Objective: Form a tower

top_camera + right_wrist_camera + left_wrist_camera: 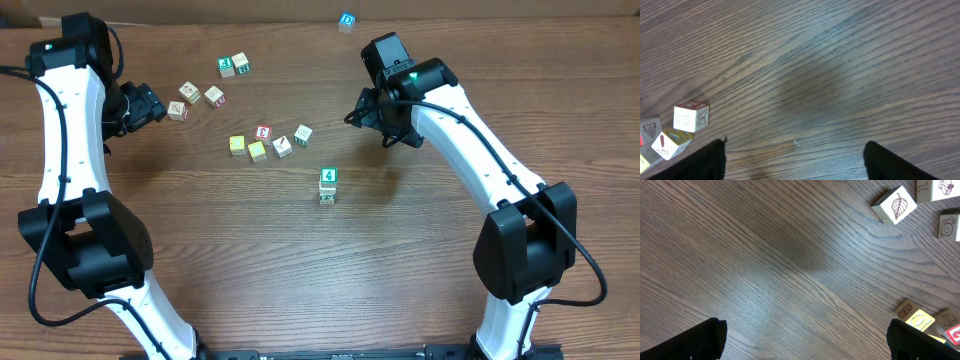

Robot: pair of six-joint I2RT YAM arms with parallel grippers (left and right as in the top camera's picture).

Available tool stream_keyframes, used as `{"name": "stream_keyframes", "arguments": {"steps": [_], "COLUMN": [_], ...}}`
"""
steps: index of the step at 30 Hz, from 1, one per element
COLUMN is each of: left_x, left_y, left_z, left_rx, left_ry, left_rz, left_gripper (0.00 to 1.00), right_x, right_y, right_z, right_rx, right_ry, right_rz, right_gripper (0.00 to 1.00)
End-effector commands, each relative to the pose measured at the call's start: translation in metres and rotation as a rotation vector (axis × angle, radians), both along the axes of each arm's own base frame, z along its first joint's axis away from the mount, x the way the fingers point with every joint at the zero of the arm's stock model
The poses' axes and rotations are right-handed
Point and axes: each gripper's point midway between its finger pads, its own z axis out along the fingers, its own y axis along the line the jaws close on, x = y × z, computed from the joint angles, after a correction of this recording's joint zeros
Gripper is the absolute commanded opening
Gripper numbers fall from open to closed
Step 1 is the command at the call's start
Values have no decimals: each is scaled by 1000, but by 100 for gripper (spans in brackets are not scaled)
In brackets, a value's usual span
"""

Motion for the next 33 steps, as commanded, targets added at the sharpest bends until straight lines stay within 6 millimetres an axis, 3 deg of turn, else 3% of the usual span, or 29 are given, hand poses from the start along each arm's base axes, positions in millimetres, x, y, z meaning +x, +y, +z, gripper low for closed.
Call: {"name": "stream_keyframes", "arguments": {"steps": [1, 5, 8, 13, 16, 19, 25, 33], "left_x": [3, 3, 3, 3, 3, 3, 3, 3], "left_y": [-1, -3, -3, -3, -3, -3, -3, -3], "left_z": [10, 10, 10, 10, 10, 10, 10, 10], "left_rx": [6, 5, 5, 5, 5, 5, 5, 5], "left_ry": [-28, -28, -28, -28, -28, -28, -28, -28], "left_rz": [-9, -13, -13, -13, -13, -13, -13, -13], "left_gripper": [100, 100, 100, 99, 100, 100, 99, 99], "right_x": [1, 4, 12, 22, 15, -1, -32, -64], "right_y": [-1, 0, 4, 12, 12, 12, 21, 60], "right_z": [-3, -1, 17, 89, 133, 149, 127, 76], "right_rx": [-3, -2, 1, 62, 80, 80, 55, 10], "right_ry": [3, -8, -46, -139, -178, -159, -25, 98], "right_rz": [-4, 15, 66, 86, 110, 126, 170, 272], "right_gripper": [82, 82, 82, 83, 88, 92, 100, 100]}}
